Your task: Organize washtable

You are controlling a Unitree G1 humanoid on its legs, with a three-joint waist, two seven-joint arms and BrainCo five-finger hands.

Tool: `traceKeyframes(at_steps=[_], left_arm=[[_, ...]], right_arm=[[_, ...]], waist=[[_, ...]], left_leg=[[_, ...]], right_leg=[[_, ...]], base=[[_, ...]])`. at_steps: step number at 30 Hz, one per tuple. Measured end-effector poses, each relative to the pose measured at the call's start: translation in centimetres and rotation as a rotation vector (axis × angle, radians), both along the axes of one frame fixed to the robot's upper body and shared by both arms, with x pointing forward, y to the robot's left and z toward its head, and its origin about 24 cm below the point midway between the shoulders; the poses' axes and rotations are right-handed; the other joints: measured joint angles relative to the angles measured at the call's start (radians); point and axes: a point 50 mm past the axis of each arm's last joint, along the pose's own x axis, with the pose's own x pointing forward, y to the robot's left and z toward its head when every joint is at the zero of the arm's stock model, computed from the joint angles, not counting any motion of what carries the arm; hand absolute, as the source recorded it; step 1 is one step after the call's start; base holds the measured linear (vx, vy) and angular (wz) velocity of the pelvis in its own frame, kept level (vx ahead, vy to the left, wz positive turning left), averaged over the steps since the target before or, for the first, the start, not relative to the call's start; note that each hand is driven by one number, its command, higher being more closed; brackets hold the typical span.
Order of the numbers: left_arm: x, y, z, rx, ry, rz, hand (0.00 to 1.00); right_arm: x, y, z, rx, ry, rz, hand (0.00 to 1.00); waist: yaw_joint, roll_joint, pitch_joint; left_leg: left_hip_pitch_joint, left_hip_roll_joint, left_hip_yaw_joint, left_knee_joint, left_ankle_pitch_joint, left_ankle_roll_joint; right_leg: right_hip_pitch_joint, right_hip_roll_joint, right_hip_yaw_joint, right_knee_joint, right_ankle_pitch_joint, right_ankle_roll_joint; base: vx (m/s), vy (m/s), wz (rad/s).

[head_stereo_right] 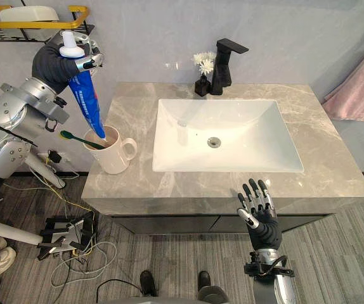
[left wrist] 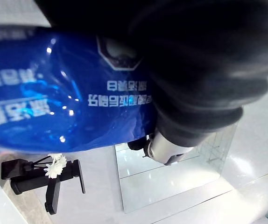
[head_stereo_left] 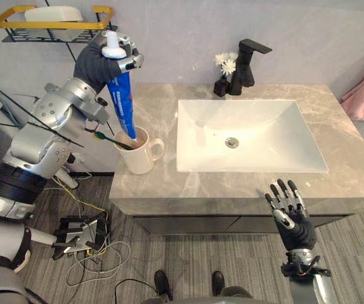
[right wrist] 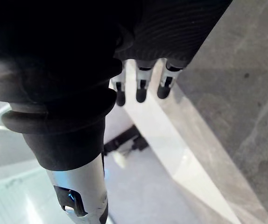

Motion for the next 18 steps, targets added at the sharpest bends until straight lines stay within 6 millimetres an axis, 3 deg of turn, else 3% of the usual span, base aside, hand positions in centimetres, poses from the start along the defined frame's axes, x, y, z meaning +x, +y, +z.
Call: traceKeyframes(at_steps=[9,18], left_arm=[[-0.1,0.0,0.5,-0.038,-0.025,-0.004,1.0],[0.0,0.4,-1.2,-0.065,0.022,0.005,1.0]], right_arm=[[0.0,0.0,0.2,-0.002,-0.011,0.001,0.0],[0.0,-0.1,0.3,-0.004,-0.013,-0.001,0.0]], waist=[[0.001,-0.004,0.013],[0.0,-0.004,0.03]], left_leg=[[-0.001,0.0,0.003,0.0,0.0,0.0],[-0.001,0.001,0.009,0.0,0.0,0.0]], right_leg=[[-0.002,0.0,0.002,0.002,0.0,0.0],[-0.002,0.001,0.007,0.002,0.001,-0.001]], base=[[0.0,0.0,0.0],[0.0,0.0,-0.01]])
